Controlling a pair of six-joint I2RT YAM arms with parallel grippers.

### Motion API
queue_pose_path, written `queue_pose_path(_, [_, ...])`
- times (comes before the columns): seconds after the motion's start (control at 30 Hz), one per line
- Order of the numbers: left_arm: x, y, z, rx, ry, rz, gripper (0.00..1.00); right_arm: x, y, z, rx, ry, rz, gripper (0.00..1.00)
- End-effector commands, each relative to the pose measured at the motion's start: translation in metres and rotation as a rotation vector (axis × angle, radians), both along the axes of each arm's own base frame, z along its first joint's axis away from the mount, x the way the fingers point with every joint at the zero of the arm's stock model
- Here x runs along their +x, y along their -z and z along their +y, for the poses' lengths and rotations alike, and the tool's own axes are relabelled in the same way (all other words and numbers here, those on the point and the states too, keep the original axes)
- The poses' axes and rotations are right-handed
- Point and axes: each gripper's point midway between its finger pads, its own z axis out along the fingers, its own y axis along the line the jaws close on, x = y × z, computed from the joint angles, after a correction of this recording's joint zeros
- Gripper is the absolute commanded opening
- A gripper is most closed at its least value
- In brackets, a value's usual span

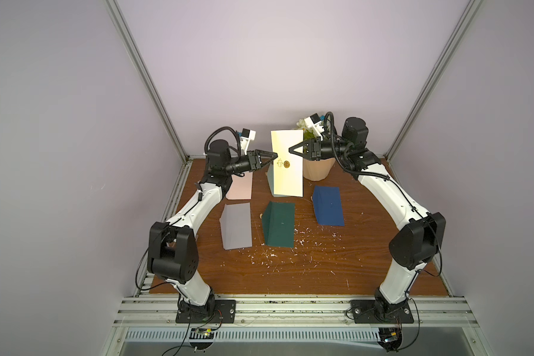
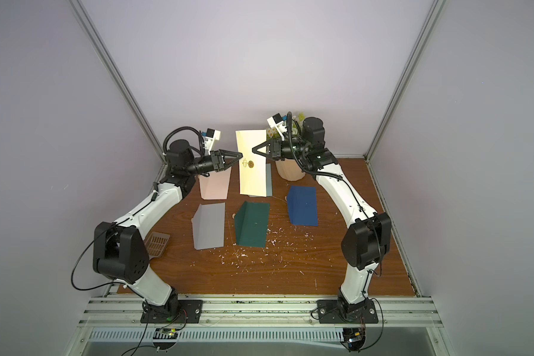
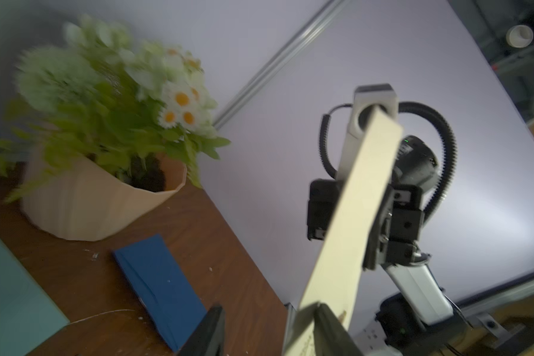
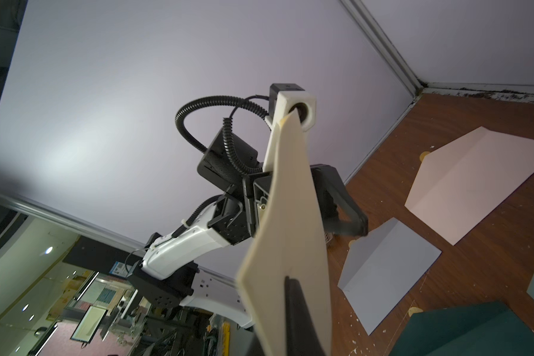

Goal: Open the envelope
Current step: Pick up the envelope from the center of the board, then open the envelope flap on the envelope.

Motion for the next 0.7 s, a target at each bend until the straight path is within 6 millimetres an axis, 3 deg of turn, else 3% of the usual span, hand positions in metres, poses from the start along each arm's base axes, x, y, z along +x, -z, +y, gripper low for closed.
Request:
queue_pose_path(0.0, [0.010,0.018,0.062,0.434,-0.351,-0.023,0.53,0.006,0.006,-0.007,-0.119,0.085,-0.020,0.00])
queue_pose_path(0.1, [0.002,-0.005,0.072,0.513,-0.466,-0.122,0.62,0.023,0.013,-0.014,-0.201,0.188,0.021,0.00])
queue_pose_path(0.17, [-0.008,-0.013,0.057,0.573,-0.479,-0.193,0.66,0.034,0.017,-0.017,-0.238,0.250,0.054,0.00])
queue_pose_path(0.4, [-0.050,-0.014,0.003,0.806,-0.545,-0.420,0.68,0.055,0.015,-0.026,-0.316,0.410,0.098,0.00])
queue_pose_path(0.67, [-0.056,0.010,-0.004,0.861,-0.586,-0.434,0.73,0.053,0.009,-0.028,-0.325,0.452,0.087,0.00])
